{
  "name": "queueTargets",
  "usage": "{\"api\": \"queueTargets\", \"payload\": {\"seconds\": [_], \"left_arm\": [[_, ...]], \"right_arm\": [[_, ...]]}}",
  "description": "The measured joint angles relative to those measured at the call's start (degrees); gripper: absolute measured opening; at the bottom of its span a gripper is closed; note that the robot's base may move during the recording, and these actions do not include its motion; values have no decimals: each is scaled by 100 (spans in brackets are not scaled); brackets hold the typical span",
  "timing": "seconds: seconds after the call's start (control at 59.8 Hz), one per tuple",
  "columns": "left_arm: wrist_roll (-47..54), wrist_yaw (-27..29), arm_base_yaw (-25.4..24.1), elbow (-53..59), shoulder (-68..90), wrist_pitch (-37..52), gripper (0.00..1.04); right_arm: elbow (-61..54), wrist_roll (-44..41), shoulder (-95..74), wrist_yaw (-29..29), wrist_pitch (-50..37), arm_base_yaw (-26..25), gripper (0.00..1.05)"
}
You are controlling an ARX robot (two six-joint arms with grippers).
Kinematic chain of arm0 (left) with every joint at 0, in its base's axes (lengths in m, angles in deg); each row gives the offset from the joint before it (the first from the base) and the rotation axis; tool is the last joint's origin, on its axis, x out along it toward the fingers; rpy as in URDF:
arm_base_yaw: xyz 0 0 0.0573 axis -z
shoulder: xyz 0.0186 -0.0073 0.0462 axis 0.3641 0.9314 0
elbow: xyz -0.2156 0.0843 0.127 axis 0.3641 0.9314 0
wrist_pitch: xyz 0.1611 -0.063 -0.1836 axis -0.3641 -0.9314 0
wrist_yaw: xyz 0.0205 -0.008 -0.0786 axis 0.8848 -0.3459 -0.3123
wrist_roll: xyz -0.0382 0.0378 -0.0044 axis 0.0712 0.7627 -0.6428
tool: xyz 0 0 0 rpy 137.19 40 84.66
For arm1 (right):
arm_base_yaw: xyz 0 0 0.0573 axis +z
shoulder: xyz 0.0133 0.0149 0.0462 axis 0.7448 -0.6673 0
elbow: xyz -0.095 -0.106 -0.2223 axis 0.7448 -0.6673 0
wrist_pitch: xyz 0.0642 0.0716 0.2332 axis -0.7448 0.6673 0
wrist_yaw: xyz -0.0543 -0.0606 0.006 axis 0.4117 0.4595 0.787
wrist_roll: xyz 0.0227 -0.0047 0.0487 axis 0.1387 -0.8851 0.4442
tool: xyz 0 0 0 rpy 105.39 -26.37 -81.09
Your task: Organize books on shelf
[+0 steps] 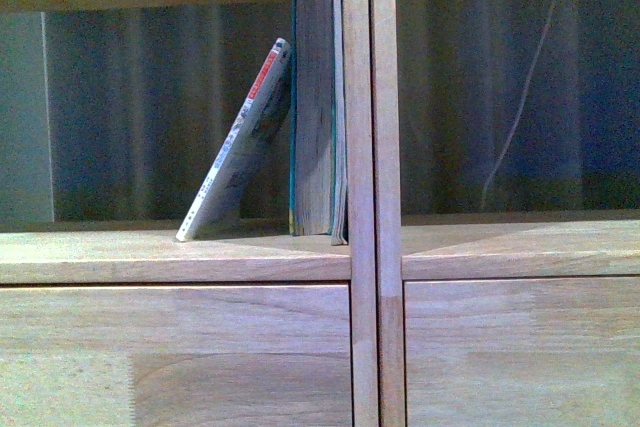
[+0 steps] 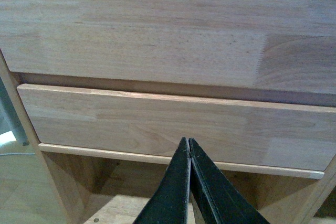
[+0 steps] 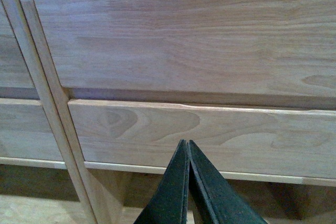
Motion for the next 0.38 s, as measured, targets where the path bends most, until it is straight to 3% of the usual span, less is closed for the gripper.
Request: {"api": "queueTargets", "payload": {"seconds": [0.084,0.134,0.384], "left_arm": [[0,0,0,0,0,0,3],[-2,0,0,0,0,0,5],[0,0,0,0,0,0,51]], "right_arm": [[0,0,7,-4,0,0,3],[0,-9,7,-4,0,0,12],[0,-9,7,-4,0,0,57]]}}
